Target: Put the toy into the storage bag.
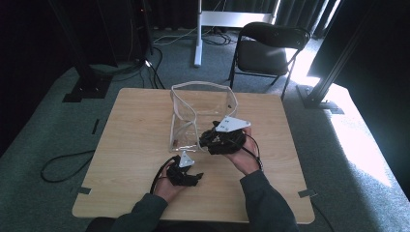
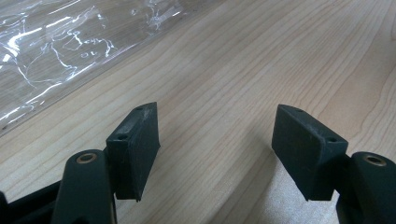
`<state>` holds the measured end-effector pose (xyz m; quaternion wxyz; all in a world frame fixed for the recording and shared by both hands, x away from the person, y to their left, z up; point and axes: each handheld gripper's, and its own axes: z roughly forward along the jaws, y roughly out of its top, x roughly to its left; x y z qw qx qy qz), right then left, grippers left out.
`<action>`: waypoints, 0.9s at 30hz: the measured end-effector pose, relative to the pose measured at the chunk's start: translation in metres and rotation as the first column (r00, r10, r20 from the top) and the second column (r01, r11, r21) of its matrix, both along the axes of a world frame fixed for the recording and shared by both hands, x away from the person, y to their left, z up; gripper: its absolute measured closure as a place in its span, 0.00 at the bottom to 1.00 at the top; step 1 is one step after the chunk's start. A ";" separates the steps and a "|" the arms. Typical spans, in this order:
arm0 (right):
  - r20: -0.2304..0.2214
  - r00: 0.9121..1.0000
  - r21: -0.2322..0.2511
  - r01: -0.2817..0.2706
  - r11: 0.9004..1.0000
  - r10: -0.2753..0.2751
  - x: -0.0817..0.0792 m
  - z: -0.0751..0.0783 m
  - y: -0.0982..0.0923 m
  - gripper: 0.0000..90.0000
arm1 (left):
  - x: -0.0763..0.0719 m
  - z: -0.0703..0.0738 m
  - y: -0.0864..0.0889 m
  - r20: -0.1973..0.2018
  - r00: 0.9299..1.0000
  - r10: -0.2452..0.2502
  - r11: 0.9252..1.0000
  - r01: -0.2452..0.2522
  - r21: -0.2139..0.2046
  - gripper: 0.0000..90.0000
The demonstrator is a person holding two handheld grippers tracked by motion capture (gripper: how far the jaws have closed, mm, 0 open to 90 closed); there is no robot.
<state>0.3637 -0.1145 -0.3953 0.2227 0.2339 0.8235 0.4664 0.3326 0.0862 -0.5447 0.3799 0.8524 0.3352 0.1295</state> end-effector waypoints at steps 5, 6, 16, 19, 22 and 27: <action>-0.001 1.000 -0.002 -0.003 1.000 0.003 -0.001 -0.001 -0.001 0.26 | 0.000 0.000 0.000 0.000 1.000 -0.001 1.000 0.001 0.001 0.36; -0.005 1.000 0.000 -0.004 1.000 0.004 -0.001 -0.001 -0.002 0.26 | 0.000 0.000 0.000 0.000 1.000 -0.001 1.000 0.001 0.001 0.36; -0.024 1.000 -0.021 -0.003 1.000 0.003 0.000 -0.006 -0.003 0.26 | 0.000 0.000 0.000 0.001 1.000 -0.001 1.000 0.001 0.003 0.36; -0.028 1.000 0.021 -0.007 1.000 0.008 0.000 -0.005 -0.006 0.26 | 0.000 0.000 0.000 0.001 1.000 -0.001 1.000 0.001 0.003 0.36; -0.027 1.000 0.045 -0.002 0.999 0.003 0.001 -0.001 -0.010 0.27 | 0.000 0.000 0.000 0.002 1.000 0.000 1.000 0.000 0.004 0.36; -0.012 1.000 0.052 0.005 0.999 -0.004 -0.001 0.004 -0.014 0.27 | 0.000 0.000 0.000 0.004 1.000 0.001 1.000 -0.001 0.004 0.36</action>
